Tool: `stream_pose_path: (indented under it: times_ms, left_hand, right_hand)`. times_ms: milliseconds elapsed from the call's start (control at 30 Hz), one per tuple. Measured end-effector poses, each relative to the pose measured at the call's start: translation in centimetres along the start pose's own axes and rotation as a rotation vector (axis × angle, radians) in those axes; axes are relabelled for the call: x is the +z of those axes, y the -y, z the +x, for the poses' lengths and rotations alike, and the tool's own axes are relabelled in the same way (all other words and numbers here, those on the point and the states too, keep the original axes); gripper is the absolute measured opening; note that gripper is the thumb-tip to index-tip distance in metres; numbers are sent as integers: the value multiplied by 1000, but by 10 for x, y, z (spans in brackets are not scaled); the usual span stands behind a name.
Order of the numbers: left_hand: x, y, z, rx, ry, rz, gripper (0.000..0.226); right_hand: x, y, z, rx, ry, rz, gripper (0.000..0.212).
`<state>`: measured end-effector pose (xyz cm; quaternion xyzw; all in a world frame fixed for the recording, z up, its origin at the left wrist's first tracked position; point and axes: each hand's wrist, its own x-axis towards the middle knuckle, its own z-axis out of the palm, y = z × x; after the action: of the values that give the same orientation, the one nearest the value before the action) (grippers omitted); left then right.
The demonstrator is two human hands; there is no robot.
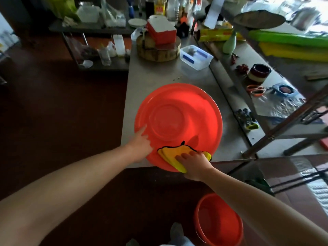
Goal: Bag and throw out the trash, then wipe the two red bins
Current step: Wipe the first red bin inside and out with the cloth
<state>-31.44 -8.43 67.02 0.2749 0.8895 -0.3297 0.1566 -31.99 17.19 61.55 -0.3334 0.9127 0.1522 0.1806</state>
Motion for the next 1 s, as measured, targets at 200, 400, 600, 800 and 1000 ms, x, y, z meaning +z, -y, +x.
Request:
stream_pose_path:
  times_ms: [200,400,600,800,1000]
  left_hand:
    - [14,-67,21,-13,-172,-213,46]
    - [33,-57,20,68,-313,-137,35]
    - [42,-57,20,93,-366,-196,39]
    - [29,-54,27,81,-348,-208,39]
    - [21,-53,30,92,-329,-161,37]
  right_hand:
    - [11,-13,9,36,114,177,85]
    - [19,-26,43,124,257,237,79]
    - [31,-69,96,185,165,-47,56]
    - [38,-93,137,220,160,-100,52]
    - [36,-21,157,174,284,450,66]
